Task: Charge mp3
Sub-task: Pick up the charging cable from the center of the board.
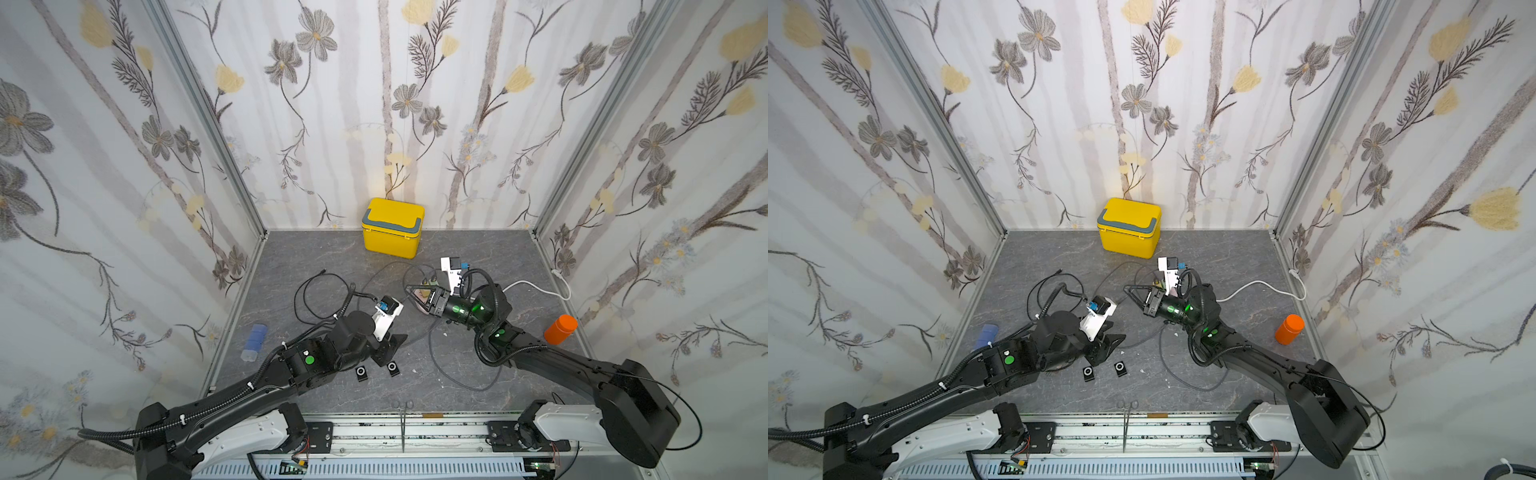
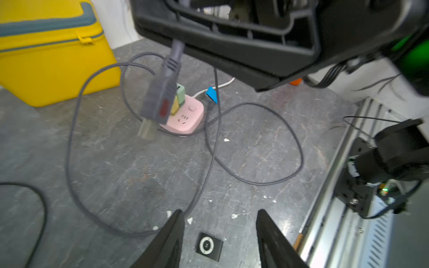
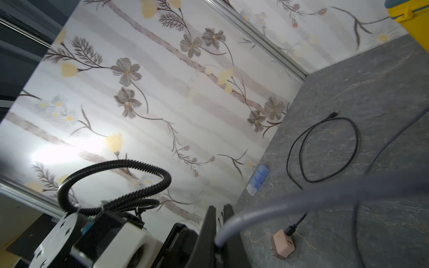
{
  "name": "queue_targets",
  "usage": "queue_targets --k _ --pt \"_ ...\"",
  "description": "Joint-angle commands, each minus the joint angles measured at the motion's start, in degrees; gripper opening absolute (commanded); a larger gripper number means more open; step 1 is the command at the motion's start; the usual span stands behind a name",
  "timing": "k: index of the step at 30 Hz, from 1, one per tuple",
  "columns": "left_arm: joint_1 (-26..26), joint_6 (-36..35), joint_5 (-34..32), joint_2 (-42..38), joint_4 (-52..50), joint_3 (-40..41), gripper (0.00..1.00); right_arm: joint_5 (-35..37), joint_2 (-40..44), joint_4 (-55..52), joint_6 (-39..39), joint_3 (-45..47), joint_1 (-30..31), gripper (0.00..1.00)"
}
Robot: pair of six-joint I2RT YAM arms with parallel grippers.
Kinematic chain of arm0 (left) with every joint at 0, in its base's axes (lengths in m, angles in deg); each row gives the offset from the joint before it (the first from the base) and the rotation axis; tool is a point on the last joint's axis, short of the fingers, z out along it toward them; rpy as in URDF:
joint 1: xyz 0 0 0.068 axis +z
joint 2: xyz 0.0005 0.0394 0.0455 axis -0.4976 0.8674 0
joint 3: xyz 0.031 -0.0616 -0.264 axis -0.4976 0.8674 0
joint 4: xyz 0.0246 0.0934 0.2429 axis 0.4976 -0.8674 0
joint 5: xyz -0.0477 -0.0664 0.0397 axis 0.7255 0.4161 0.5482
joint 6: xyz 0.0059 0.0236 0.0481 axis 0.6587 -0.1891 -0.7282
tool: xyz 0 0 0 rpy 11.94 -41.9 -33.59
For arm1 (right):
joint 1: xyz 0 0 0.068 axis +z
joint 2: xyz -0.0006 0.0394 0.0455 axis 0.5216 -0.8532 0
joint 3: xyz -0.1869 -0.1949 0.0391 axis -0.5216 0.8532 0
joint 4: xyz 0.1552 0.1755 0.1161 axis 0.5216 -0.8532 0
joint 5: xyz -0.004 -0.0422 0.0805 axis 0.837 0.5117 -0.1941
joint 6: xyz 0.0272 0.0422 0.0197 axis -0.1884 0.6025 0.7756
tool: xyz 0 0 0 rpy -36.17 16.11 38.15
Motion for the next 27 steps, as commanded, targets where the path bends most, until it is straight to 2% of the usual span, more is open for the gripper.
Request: queue_targets --k 1,5,9,23,27 --pt "-2.5 -7.2 -15.5 -0.4 5.2 1.0 0.52 6.5 1.2 -19.9 -6.4 -3.0 0.2 0.00" --pt "-4.7 -14.1 -22.7 -0.5 11.0 2.6 0.51 8.0 1.3 -24.9 -6.3 -6.0 1.2 0.00" --pt "-4.8 -19.9 -22.6 0.5 14.8 3.9 0.49 9.0 1.8 -26.2 -6.6 -7.2 2.4 0.00" --pt "-6.0 -29.3 -28.7 5.1 28.5 7.3 0.46 8.9 1.9 -26.0 -5.2 -7.4 5.1 0.00" --pt "-6.0 -30.2 -29.1 7.2 28.6 6.7 0.46 8.9 2.3 -26.1 -5.3 -7.5 5.3 0.00"
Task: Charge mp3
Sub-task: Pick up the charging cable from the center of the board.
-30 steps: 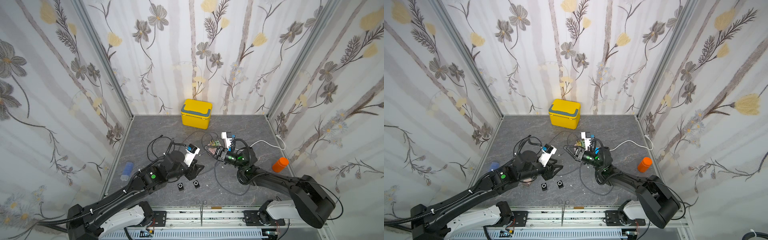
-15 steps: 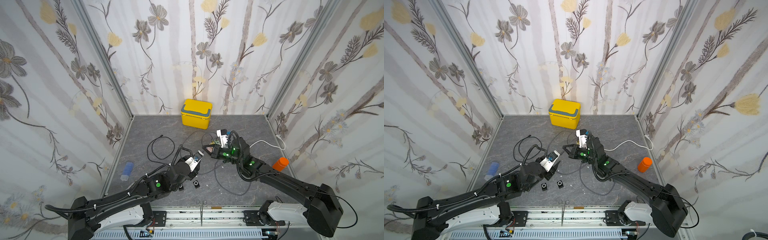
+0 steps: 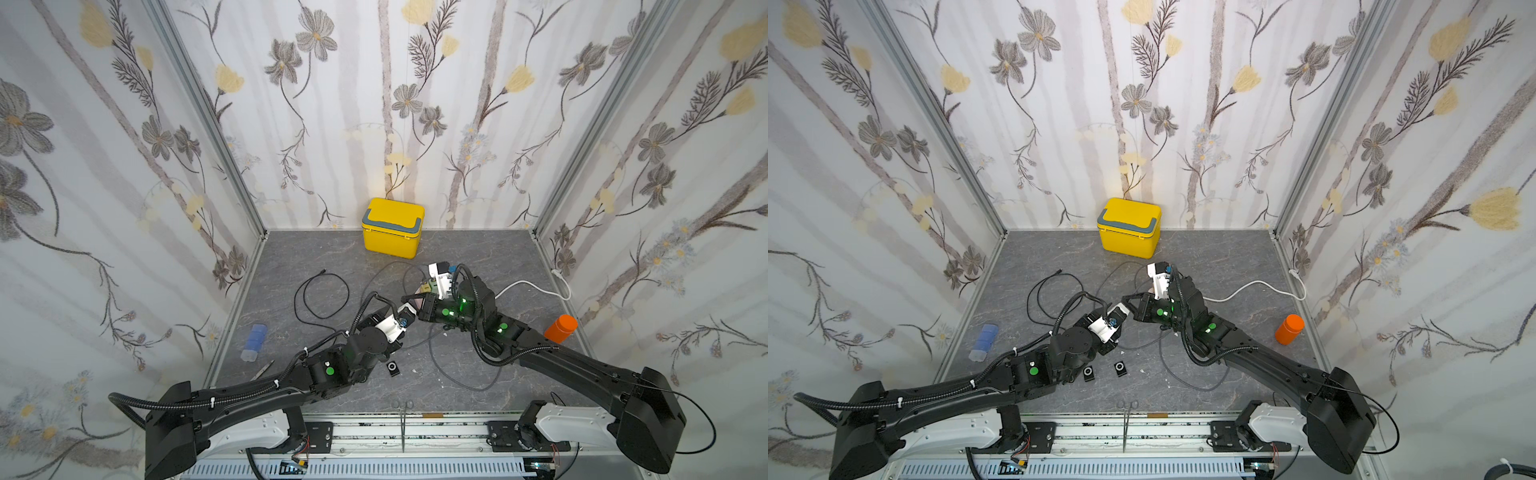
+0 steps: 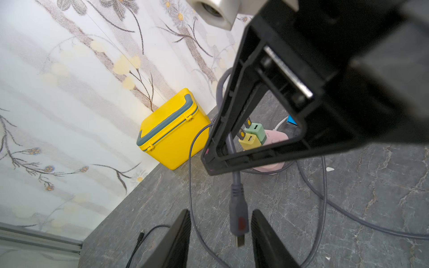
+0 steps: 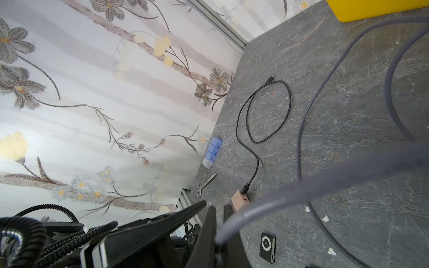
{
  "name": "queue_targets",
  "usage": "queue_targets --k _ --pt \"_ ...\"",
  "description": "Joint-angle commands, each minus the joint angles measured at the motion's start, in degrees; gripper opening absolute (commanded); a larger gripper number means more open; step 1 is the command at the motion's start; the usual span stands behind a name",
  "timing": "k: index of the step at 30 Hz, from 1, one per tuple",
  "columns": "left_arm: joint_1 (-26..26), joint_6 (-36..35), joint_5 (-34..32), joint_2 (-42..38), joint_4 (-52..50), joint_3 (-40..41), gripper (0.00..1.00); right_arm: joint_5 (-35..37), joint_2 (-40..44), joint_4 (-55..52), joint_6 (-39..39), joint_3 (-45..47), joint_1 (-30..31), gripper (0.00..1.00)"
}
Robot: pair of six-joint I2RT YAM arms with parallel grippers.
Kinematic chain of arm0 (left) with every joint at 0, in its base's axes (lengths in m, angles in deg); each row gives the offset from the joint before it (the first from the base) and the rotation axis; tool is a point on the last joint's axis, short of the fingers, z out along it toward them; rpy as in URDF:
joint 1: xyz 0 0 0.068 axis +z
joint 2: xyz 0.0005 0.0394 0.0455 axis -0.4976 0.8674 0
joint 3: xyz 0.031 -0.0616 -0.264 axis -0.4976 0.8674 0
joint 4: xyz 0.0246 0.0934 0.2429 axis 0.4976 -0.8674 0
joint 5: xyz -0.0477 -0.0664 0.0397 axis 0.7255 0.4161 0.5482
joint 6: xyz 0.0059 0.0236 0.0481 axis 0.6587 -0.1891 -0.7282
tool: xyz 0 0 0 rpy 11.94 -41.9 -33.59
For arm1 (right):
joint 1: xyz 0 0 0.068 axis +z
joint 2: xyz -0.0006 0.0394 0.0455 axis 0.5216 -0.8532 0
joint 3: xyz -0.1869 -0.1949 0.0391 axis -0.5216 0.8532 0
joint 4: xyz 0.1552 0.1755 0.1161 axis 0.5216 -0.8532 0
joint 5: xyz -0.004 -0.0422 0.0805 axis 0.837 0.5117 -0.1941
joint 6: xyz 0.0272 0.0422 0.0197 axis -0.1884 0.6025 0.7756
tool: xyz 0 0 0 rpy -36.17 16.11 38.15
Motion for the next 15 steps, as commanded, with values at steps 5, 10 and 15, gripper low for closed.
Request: queue_targets --k 5,10,15 --pt "0.1 -1.9 -2.3 1.3 4.4 -0.2 0.44 0.7 1.0 0.8 0.3 0.1 0.3 0.00" --pt "0.1 -2.4 -4.4 1.8 4.4 -0.5 0.39 0.5 1.2 0.7 0.6 0.6 0.4 0.00" --pt "0.1 -2.3 -4.8 2.3 4.2 -1.0 0.25 -0.2 0.6 1.1 1.1 0.8 0.4 0.00"
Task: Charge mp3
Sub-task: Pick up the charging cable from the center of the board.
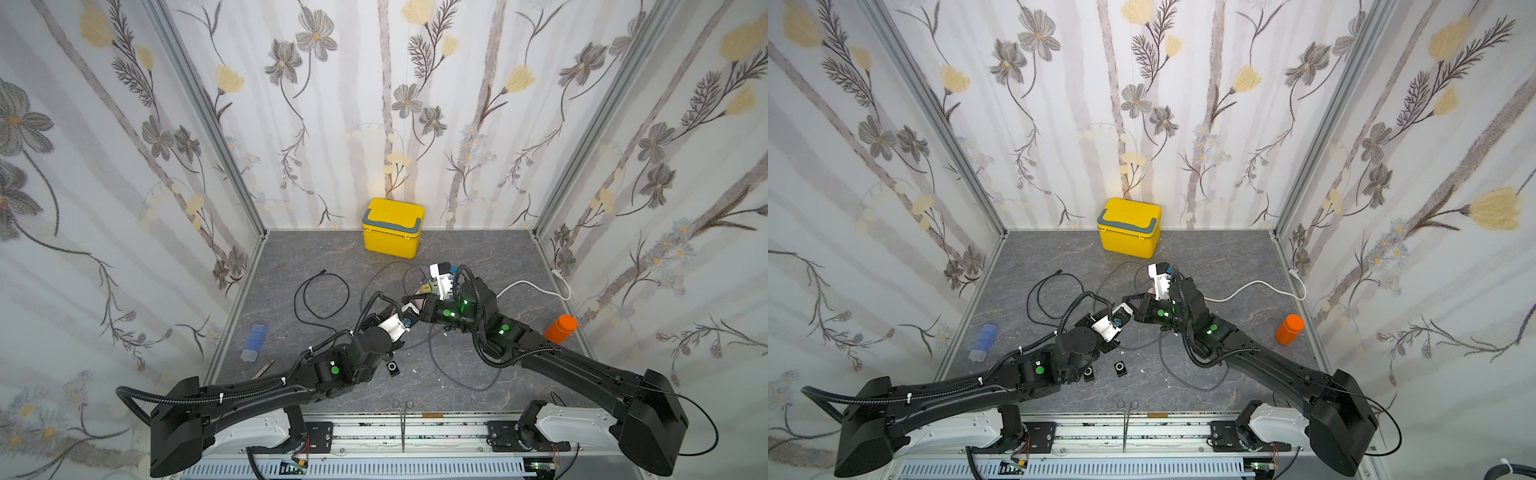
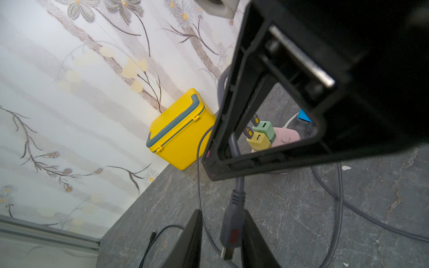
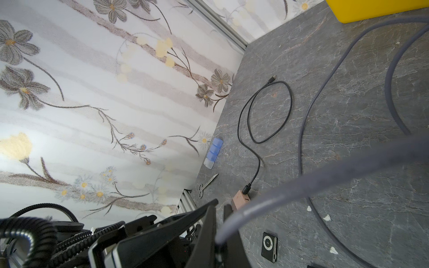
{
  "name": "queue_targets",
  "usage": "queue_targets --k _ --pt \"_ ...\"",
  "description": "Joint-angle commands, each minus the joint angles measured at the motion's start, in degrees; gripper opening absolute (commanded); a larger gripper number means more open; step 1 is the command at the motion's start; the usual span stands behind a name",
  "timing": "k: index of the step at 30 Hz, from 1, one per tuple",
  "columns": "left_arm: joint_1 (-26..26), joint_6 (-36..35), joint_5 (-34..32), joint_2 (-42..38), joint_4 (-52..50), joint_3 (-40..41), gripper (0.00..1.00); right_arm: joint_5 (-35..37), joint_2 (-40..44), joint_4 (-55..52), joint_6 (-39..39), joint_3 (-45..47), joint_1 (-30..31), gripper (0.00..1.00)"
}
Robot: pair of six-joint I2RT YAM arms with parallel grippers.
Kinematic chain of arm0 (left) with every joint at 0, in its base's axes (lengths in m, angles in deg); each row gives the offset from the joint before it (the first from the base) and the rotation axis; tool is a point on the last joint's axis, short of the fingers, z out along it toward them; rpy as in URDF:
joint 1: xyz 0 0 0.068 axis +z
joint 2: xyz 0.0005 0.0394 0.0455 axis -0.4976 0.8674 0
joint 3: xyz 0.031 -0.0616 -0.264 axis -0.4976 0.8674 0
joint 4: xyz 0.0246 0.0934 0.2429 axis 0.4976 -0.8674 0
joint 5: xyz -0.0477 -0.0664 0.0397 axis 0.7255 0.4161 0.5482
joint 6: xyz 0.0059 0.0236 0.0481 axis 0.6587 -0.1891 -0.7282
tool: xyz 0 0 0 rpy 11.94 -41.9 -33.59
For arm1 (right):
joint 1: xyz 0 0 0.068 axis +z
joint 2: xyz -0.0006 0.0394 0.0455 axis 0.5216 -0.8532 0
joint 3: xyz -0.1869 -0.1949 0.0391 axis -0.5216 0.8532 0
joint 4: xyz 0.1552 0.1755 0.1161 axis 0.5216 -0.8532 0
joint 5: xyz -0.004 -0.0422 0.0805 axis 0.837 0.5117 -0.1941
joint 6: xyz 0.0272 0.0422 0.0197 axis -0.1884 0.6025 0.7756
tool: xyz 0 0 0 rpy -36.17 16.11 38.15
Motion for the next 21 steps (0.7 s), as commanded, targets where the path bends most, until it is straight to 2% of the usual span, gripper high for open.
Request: queue_targets --k 1,6,8,9,13,16,21 --pt "0.0 0.5 -2.0 0.5 1.7 -1.0 0.23 -0.6 -0.1 0.9 0.6 0.3 0.1 0.00" --pt "0.3 3.8 -0.1 -0.3 -4.0 -3.0 0.16 -0.3 0.2 -0.1 -0.3 0.3 0.1 0.00" --pt "0.9 5.8 2.0 -2.0 -6.3 -3.8 0.13 -0.9 0.4 0.2 -0.8 0.7 0.1 0.09" --pt "1.5 7.0 4.1 -2.8 -7.9 -4.5 0.13 -1.3 0.6 0.6 -1.1 1.0 0.1 0.10" --pt "4.7 11.9 13.7 -5.2 -15.9 -8.0 0.12 -3.6 2.2 5.5 -1.7 2.6 0.1 0.27" --pt "6.6 13.3 19.0 -5.4 -20.8 -10.0 0.11 -6.3 3.5 9.6 -2.0 5.9 0.1 0.46" --pt "8.4 14.4 26.0 -4.4 -24.8 -11.5 0.11 -8.6 5.5 12.7 -3.4 7.7 0.0 0.55"
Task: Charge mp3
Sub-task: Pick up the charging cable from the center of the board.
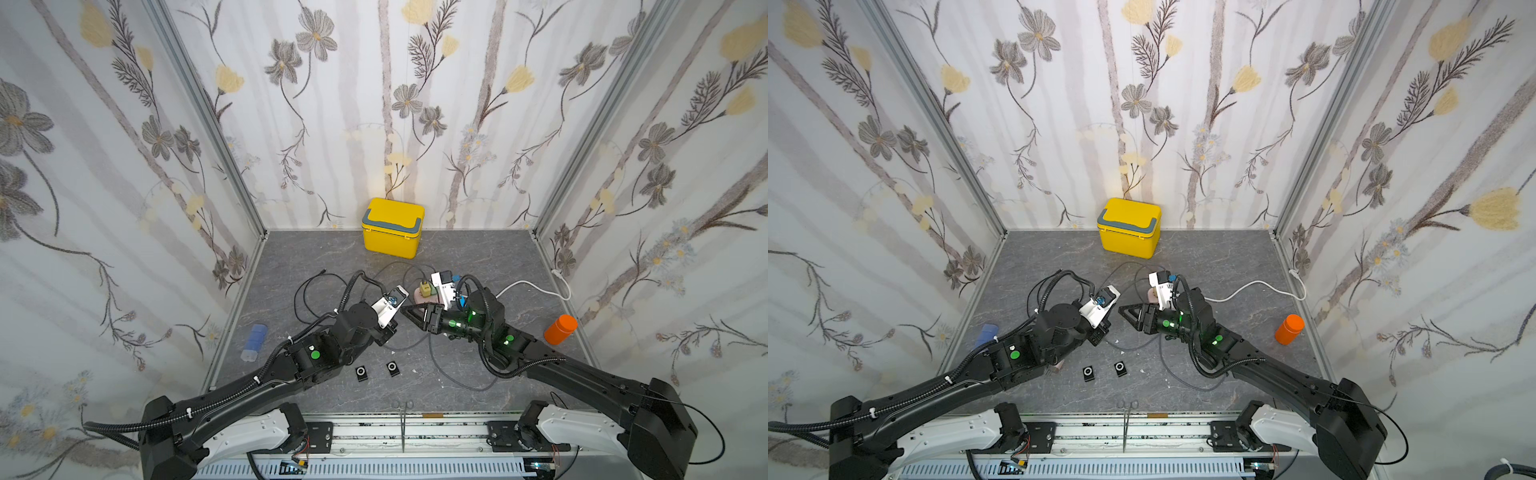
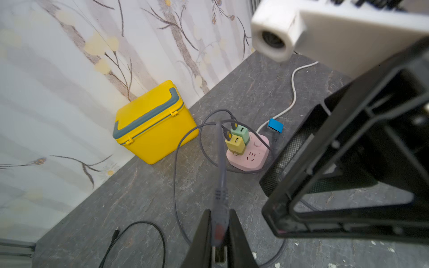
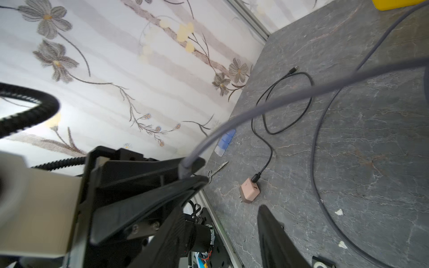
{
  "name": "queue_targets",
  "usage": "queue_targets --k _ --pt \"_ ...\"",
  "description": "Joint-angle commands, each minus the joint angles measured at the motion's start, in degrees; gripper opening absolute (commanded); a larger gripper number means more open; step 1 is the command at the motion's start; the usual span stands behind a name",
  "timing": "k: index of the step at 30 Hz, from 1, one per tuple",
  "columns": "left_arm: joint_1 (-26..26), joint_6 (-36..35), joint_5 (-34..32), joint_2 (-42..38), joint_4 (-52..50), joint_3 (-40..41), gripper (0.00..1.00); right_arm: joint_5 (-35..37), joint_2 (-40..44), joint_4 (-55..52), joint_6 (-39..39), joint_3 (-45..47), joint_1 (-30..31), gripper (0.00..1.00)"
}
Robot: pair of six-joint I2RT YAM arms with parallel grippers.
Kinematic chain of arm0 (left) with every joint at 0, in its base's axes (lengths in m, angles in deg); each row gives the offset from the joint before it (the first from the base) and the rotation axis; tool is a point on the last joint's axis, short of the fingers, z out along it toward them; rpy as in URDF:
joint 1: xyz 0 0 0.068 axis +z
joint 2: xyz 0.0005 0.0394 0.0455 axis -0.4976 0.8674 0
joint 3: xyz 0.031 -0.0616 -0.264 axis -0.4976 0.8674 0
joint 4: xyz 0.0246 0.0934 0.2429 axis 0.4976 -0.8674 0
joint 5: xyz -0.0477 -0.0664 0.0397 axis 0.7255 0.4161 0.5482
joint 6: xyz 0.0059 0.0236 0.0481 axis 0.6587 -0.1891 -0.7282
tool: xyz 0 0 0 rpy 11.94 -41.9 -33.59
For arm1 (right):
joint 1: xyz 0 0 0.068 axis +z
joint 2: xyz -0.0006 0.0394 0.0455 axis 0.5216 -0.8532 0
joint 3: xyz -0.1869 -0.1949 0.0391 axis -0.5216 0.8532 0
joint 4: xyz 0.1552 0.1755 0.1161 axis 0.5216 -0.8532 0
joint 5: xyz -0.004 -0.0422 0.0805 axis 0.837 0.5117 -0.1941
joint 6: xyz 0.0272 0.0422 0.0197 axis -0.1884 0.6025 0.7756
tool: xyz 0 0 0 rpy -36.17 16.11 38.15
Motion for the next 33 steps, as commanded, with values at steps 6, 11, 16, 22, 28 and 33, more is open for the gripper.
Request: queue_targets --k 6,11,16,22,28,33 --pt "1.0 2.5 10.0 -0.1 -3.5 -1.4 0.10 -2.8 1.6 8.3 -0.7 2.6 -0.1 0.56" --pt "1.3 2.1 11.6 -0.6 -3.5 -2.1 0.09 -4.0 -1.2 5.3 -1.6 1.6 -0.1 0.55" --pt "1.4 1.3 12.7 -0.2 -4.2 -2.2 0.09 -5.4 -2.5 7.9 -0.9 1.9 -0.1 0.49" --pt "1.5 0.4 13.0 -0.3 -5.0 -2.6 0.08 -5.6 -1.8 8.9 -1.9 1.8 -0.1 0.42" --pt "1.9 0.2 13.8 -0.1 -4.2 -2.4 0.08 -8.3 -2.5 10.0 -1.3 2.1 -0.1 0.19" --pt "2.1 -0.3 15.3 0.0 -3.8 -2.0 0.07 -9.5 -2.9 9.9 -1.3 2.3 -0.1 0.15"
